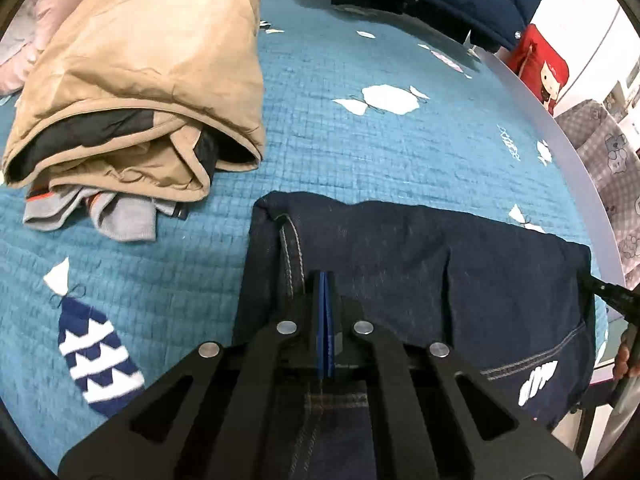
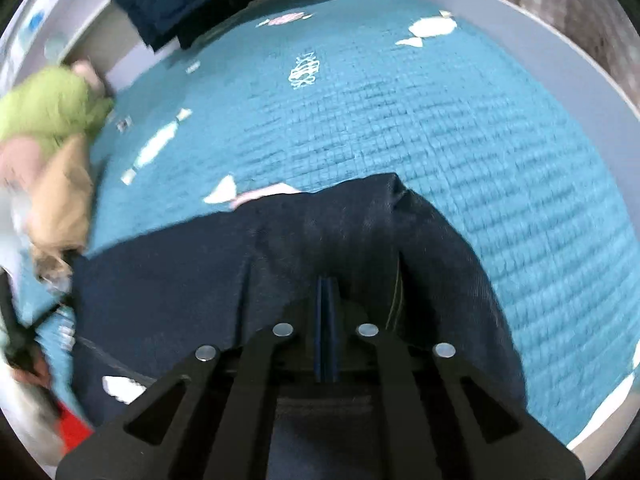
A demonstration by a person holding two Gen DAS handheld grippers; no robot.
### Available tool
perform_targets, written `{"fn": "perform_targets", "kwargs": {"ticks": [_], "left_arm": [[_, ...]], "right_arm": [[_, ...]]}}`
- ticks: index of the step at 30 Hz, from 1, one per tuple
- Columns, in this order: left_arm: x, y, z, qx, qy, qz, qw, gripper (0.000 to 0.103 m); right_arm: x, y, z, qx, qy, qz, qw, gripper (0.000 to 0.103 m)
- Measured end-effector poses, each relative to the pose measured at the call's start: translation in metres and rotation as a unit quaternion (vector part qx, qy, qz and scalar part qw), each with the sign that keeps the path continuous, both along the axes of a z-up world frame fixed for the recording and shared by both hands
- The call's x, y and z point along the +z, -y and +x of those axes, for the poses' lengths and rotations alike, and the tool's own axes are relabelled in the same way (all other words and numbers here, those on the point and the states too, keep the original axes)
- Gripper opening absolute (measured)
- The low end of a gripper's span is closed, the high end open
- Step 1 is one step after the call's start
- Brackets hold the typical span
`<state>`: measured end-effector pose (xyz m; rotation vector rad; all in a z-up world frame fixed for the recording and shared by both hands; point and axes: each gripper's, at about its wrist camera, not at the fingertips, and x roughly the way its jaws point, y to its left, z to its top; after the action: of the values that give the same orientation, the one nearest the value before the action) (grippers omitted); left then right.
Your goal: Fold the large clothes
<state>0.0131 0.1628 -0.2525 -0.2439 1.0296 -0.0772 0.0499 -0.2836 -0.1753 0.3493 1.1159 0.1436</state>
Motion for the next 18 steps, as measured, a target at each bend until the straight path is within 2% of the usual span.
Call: {"fn": "perform_targets", "kwargs": {"ticks": [2,3,4,5,6,7,8,10,13,16,18], "left_arm": [[0.006,0.005,0.001,-0.007,0.000,0.012,0.9999,0.013],[0.009,0.009,-0.002,-0.016,0.001,0.019,0.9997,0.018],[0.011,0.013,0.001,-0.020,0.003,0.019,0.9996,0.029],[0.014,0.017,0.000,-0.025,0.005,0.016,0.9995,0.040],[0.016,0.021,0.000,-0.027,0.006,0.015,0.9995,0.047],[0.017,0.025,-0.001,-0.026,0.005,0.019,0.9995,0.062],[0.019,0.029,-0.002,-0.024,0.004,0.027,0.9994,0.070],[0.019,0.034,-0.001,-0.029,0.003,0.028,0.9992,0.070],[0.017,0.041,0.001,-0.035,-0.006,0.021,0.9991,0.072],[0.015,0.044,-0.001,-0.037,-0.011,0.017,0.9991,0.074],[0.014,0.047,-0.002,-0.039,-0.016,0.017,0.9990,0.074]], "right_arm": [[0.014,0.012,-0.009,-0.015,-0.007,-0.004,1.000,0.050],[0.022,0.018,-0.015,-0.034,-0.002,-0.026,0.999,0.082],[0.029,0.022,-0.019,-0.046,0.009,-0.039,0.998,0.090],[0.035,0.031,-0.024,-0.051,0.019,-0.046,0.997,0.090],[0.034,0.039,-0.027,-0.049,0.012,-0.045,0.998,0.090],[0.031,0.046,-0.026,-0.050,0.002,-0.044,0.998,0.090],[0.028,0.056,-0.028,-0.054,-0.012,-0.043,0.998,0.090],[0.020,0.071,-0.030,-0.056,-0.027,-0.025,0.998,0.090],[-0.006,0.093,-0.034,-0.042,-0.073,0.038,0.996,0.090],[-0.036,0.105,-0.040,-0.036,-0.115,0.111,0.986,0.088],[-0.036,0.108,-0.046,-0.032,-0.097,0.138,0.985,0.088]]}}
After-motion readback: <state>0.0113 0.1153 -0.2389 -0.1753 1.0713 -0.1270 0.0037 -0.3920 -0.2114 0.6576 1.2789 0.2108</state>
